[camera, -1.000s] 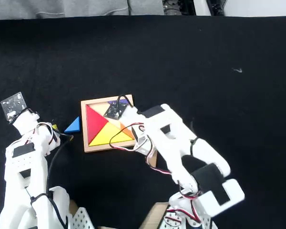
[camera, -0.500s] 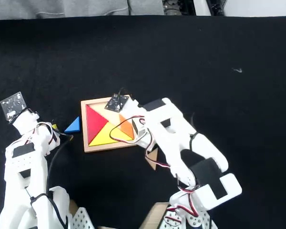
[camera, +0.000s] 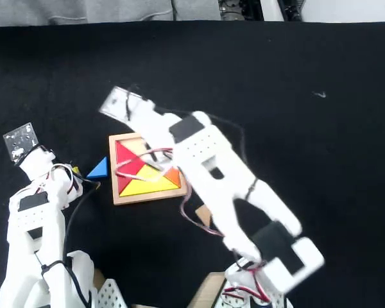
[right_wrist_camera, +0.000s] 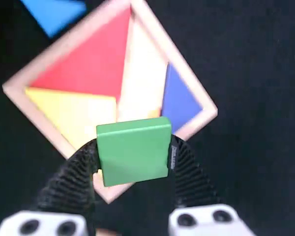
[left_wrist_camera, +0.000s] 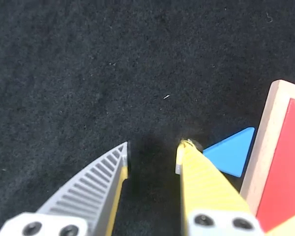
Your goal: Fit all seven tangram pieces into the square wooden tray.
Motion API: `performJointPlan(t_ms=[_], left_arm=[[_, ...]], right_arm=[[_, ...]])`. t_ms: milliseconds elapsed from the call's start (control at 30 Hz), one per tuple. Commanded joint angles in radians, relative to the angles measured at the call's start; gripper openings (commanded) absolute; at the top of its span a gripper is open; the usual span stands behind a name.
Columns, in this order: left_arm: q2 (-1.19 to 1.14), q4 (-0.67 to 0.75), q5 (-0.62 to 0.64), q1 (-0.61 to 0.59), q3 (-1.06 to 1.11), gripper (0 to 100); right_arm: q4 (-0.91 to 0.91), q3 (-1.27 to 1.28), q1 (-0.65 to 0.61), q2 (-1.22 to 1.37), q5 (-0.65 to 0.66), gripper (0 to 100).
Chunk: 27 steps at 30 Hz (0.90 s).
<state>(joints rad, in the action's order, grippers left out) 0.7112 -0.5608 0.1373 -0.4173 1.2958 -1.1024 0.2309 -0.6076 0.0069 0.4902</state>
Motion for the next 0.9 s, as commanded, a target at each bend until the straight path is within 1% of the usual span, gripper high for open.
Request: performJointPlan(t_ms=[0, 167, 300, 433, 633, 767, 800, 867], left_arm=[[0.018, 0.014, -0.011, 0.013, -0.004, 17], [0.018, 0.014, -0.011, 0.015, -0.004, 17], [0.018, 0.017, -0.012, 0.022, -0.004, 17], [0.018, 0.017, -0.012, 0.024, -0.004, 17], [0.018, 0.017, -0.012, 0.024, -0.004, 17], [0.018, 0.015, -0.012, 0.022, -0.004, 17], [0.018, 0.015, -0.012, 0.022, -0.004, 17], [0.018, 0.015, -0.012, 0.021, -0.004, 17]], right_arm=[[-0.009, -0.216, -0.018, 0.145, -0.051, 2.5], [-0.011, -0.426, -0.008, 0.412, -0.094, 2.2], [-0.052, -0.547, -0.012, 0.539, -0.107, 2.2], [-0.13, -0.651, -0.017, 0.605, -0.107, 2.5], [-0.15, -0.72, -0.018, 0.673, -0.147, 2.6], [-0.181, -0.745, -0.029, 0.684, -0.149, 2.7], [-0.19, -0.745, -0.031, 0.684, -0.149, 3.2], [-0.204, -0.745, -0.043, 0.684, -0.149, 7.7]])
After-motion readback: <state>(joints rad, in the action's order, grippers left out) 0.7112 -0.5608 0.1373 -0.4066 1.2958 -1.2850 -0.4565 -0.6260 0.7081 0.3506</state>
